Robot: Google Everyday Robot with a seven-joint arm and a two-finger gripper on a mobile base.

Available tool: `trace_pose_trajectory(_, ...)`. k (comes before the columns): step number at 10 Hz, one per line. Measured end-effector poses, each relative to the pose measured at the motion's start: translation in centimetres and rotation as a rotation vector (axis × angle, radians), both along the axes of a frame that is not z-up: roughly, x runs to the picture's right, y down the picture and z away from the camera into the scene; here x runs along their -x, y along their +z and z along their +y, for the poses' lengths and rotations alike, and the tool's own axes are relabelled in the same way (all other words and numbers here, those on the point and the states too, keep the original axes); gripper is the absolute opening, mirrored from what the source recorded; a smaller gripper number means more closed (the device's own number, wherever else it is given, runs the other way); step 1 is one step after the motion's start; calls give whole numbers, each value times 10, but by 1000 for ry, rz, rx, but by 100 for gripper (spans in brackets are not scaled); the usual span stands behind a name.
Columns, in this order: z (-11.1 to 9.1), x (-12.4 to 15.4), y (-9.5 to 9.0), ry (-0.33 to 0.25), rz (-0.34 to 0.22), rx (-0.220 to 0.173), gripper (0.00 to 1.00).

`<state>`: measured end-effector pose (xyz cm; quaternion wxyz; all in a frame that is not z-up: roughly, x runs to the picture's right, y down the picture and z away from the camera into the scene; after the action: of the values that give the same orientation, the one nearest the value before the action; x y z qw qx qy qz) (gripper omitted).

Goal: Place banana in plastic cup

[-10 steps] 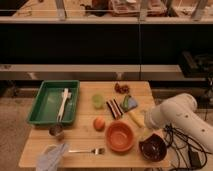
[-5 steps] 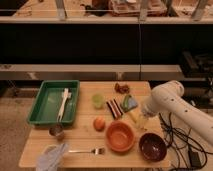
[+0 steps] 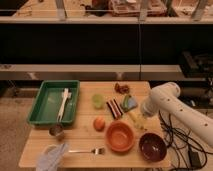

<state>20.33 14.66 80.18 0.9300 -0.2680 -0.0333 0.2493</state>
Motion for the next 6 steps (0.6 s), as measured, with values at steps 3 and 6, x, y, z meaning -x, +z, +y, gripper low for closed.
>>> trace_pose_trajectory(3, 0, -1, 22, 19, 44, -9, 80)
trace_pose_trajectory(6, 0, -2, 39, 57, 65, -8, 80)
